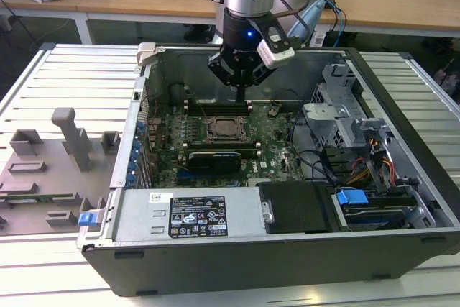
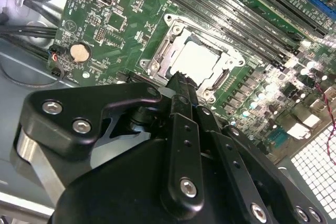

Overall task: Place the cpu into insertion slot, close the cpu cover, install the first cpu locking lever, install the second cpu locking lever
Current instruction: 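Install the first cpu locking lever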

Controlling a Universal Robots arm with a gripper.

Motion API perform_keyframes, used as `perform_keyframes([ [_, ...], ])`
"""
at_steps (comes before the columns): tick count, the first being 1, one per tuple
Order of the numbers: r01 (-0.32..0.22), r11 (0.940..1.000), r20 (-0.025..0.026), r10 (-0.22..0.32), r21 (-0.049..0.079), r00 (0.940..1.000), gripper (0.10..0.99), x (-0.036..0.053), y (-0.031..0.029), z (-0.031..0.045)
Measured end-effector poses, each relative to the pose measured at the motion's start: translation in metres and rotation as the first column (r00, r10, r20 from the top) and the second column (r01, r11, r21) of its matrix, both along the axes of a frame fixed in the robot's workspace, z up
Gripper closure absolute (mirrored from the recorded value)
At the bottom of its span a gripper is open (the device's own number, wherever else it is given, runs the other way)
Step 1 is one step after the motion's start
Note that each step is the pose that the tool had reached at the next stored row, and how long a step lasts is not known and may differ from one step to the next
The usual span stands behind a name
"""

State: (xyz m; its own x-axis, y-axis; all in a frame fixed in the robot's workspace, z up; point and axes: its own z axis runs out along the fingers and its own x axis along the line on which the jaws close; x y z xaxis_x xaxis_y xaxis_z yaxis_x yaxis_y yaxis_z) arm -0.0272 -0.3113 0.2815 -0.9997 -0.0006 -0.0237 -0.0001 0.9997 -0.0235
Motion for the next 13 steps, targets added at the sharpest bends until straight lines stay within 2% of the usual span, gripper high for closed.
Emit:
perform_keyframes([
  [4,0.0,1.0,0.0004,0.0,0.0,1.0,0.98,-0.0061,0.0,0.0],
  [8,0.0,1.0,0.0007,0.0,0.0,1.0,0.98,-0.0161,0.0,0.0],
  [12,0.0,1.0,0.0023,0.0,0.003,1.0,0.98,-0.0313,0.0,0.0],
  [13,0.0,1.0,0.0036,0.0,0.003,1.0,0.98,-0.0396,0.0,-0.0001],
])
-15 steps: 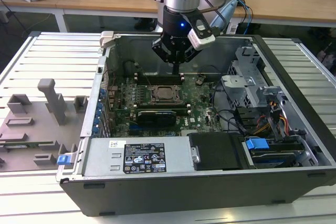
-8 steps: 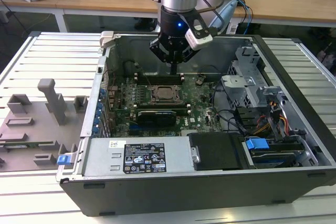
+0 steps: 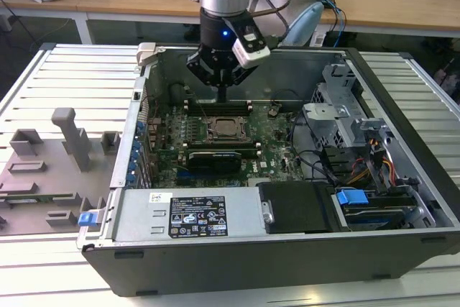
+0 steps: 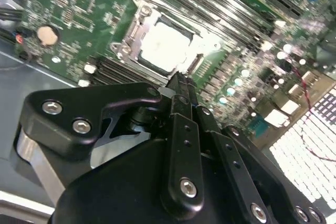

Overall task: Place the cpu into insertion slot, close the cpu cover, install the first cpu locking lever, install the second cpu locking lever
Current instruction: 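Install the first cpu locking lever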

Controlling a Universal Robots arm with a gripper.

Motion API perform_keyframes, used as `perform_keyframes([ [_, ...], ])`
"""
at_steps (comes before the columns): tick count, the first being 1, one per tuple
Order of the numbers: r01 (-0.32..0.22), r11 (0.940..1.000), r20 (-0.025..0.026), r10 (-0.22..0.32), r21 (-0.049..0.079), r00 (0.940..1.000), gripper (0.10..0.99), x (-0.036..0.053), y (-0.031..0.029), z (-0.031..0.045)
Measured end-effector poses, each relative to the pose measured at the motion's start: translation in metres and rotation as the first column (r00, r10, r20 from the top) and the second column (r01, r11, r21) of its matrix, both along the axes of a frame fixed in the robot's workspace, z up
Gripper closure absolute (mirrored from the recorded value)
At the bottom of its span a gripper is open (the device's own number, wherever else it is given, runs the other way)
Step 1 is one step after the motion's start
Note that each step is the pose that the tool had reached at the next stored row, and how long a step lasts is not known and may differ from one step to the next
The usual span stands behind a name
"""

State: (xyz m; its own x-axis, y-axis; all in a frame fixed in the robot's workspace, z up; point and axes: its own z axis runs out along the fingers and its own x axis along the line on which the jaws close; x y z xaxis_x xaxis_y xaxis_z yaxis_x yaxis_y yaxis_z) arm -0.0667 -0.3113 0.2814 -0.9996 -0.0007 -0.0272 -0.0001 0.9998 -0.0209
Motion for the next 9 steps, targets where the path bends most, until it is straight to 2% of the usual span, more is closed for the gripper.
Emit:
perform_keyframes([
  [2,0.0,1.0,0.0006,0.0,0.001,1.0,0.98,-0.0129,0.0001,-0.0014],
  [4,0.0,1.0,0.001,0.0,0.001,1.0,0.98,-0.0271,0.0014,-0.0065],
  [8,0.0,1.0,0.0009,0.0,0.001,1.0,0.98,-0.0417,0.0039,-0.0121],
  [9,0.0,1.0,0.0013,0.0,0.001,1.0,0.98,-0.0523,0.0054,-0.0139],
])
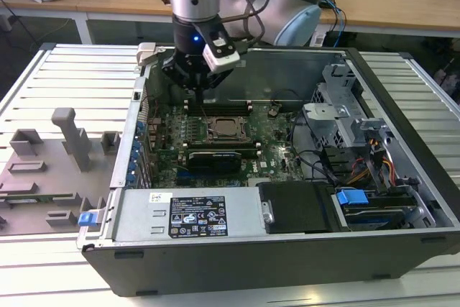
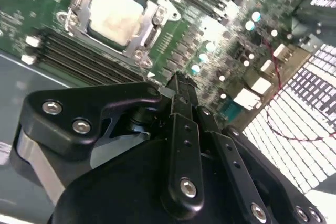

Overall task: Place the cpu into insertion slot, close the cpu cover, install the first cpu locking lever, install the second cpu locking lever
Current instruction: 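Install the first cpu locking lever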

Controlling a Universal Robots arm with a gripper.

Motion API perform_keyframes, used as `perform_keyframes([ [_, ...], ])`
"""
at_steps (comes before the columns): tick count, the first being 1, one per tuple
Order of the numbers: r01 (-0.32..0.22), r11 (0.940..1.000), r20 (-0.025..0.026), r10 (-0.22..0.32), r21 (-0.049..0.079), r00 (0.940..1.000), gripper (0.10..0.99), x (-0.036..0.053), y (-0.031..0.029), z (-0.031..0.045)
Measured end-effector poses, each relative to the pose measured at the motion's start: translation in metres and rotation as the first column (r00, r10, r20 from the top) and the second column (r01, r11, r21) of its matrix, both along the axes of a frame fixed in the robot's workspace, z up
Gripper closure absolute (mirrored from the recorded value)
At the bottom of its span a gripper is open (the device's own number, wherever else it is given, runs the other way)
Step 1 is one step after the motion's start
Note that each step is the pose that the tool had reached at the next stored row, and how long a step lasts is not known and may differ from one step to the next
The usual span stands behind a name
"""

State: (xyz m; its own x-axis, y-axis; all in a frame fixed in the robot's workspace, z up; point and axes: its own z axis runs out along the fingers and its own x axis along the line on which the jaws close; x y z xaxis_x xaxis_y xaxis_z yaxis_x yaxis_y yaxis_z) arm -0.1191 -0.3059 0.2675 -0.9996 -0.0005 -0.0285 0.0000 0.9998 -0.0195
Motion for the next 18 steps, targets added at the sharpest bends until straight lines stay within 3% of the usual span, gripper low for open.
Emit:
perform_keyframes([
  [2,0.0,1.0,-0.0001,0.0,0.0,1.0,0.98,-0.0088,0.0095,-0.0026],
  [6,0.0,1.0,-0.0001,0.0,0.0,1.0,0.98,-0.0086,0.0248,-0.0053],
  [10,0.0,1.0,-0.0002,0.0,0.0,1.0,0.98,-0.0015,0.0271,-0.0061],
  [18,0.0,1.0,-0.0018,0.0,0.0,1.0,0.98,0.0321,0.0272,-0.0074],
])
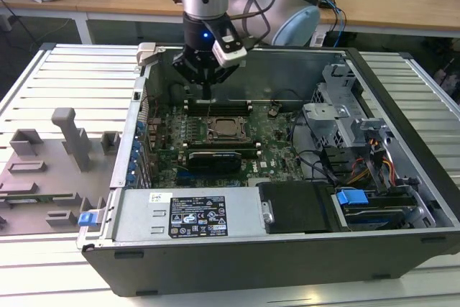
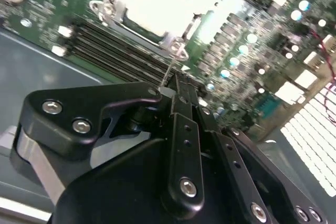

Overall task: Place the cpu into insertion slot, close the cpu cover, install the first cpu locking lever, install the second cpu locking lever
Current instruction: 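Install the first cpu locking lever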

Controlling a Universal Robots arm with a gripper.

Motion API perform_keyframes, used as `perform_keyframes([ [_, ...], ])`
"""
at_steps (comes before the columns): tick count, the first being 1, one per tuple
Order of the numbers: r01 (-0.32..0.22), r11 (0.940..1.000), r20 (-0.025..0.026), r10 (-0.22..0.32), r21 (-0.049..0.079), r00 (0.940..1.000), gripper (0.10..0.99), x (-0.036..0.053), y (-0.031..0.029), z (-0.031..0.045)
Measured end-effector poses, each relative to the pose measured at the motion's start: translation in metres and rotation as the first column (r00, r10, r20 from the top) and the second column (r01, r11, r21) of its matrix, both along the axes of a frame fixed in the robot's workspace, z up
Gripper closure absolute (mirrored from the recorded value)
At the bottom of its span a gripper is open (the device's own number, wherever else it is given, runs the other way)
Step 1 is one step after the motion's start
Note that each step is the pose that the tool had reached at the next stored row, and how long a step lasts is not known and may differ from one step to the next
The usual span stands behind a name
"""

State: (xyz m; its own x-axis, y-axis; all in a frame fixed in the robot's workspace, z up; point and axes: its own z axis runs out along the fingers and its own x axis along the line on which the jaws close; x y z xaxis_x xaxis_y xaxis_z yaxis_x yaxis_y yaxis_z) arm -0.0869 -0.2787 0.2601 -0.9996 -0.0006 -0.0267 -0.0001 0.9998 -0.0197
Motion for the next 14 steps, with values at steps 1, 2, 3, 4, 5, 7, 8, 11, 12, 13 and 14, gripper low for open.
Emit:
perform_keyframes([
  [1,0.0,1.0,-0.0013,0.0,0.001,1.0,0.98,0.0043,0.0,-0.0001],
  [2,0.0,1.0,-0.0021,0.0,0.001,1.0,0.98,0.0067,0.0,-0.0002],
  [3,0.0,1.0,-0.0029,0.0,0.002,1.0,0.98,0.009,0.0,-0.0004],
  [4,0.0,1.0,-0.0042,0.0,0.005,1.0,0.98,0.012,-0.0001,-0.0013],
  [5,0.0,1.0,-0.0058,0.0,0.007,1.0,0.98,0.0131,-0.0005,-0.0039],
  [7,0.0,1.0,-0.0062,0.0,0.008,1.0,0.98,0.0133,-0.0009,-0.0067],
  [8,0.0,1.0,-0.0063,0.0,0.009,1.0,0.98,0.0132,-0.001,-0.0095],
  [11,0.0,1.0,-0.0064,0.0,0.009,1.0,0.98,0.0132,-0.001,-0.0163],
  [12,0.0,1.0,-0.0064,0.0,0.009,1.0,0.98,0.0132,-0.001,-0.0181],
  [13,0.0,1.0,-0.0063,0.0,0.009,1.0,0.98,0.0132,-0.001,-0.0217],
  [14,0.0,1.0,-0.0063,0.0,0.009,1.0,0.98,0.0132,-0.001,-0.0252],
])
